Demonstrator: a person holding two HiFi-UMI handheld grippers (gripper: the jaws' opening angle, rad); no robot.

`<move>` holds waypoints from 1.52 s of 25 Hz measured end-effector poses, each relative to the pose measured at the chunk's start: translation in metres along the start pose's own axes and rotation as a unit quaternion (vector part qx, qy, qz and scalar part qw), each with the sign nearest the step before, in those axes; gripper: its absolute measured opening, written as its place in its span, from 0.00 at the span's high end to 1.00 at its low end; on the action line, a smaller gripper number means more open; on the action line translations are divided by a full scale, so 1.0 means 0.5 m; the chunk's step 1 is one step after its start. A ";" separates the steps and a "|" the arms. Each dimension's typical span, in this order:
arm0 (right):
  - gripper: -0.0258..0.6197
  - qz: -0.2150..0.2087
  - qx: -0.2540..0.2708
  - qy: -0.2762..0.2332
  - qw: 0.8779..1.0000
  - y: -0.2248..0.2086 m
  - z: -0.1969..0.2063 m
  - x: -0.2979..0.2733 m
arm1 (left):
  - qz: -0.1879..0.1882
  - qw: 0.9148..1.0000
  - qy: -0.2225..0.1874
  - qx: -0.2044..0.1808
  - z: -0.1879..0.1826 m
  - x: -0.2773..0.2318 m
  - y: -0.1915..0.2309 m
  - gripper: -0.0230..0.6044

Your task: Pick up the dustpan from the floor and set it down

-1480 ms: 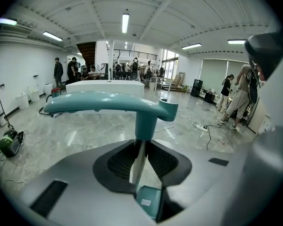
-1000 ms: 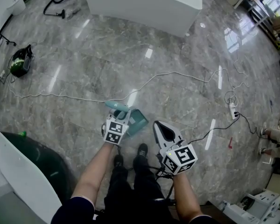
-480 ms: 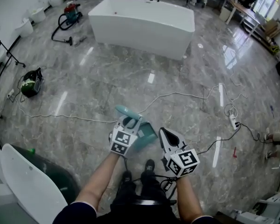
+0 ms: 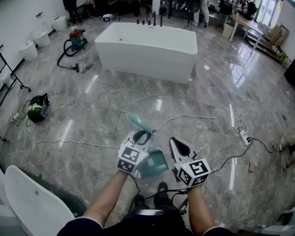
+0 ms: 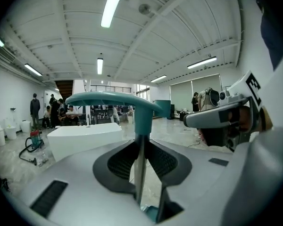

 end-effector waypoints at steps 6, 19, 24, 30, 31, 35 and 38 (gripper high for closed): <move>0.95 0.001 0.011 -0.028 1.000 0.041 -0.045 0.044 | 0.017 1.000 -0.010 0.002 -0.047 0.055 -0.055 0.80; 0.95 -0.016 0.023 -0.063 0.998 0.116 -0.082 0.111 | 0.023 0.999 -0.029 0.000 -0.088 0.154 -0.133 0.80; 0.95 -0.023 0.024 -0.065 0.997 0.134 -0.086 0.112 | 0.022 0.999 -0.033 -0.002 -0.096 0.171 -0.139 0.80; 0.95 -0.027 0.024 -0.066 0.997 0.151 -0.085 0.103 | 0.019 0.999 -0.038 -0.006 -0.090 0.185 -0.129 0.80; 0.95 -0.027 0.023 -0.066 0.997 0.150 -0.082 0.101 | 0.021 0.999 -0.041 -0.006 -0.088 0.184 -0.128 0.80; 0.95 -0.028 0.021 -0.065 0.997 0.146 -0.081 0.098 | 0.021 0.999 -0.038 -0.004 -0.090 0.181 -0.127 0.80; 0.95 -0.028 0.020 -0.063 0.997 0.146 -0.083 0.096 | 0.018 0.999 -0.032 -0.003 -0.089 0.178 -0.122 0.80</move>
Point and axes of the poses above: the fingertips, and each gripper's own axes: x backward along the fingers, y to its left, z out of its underside, the point moved 2 cm from there along x, backward along the fingers, and after that the axes turned 6 degrees about z, right-handed, at the moved point
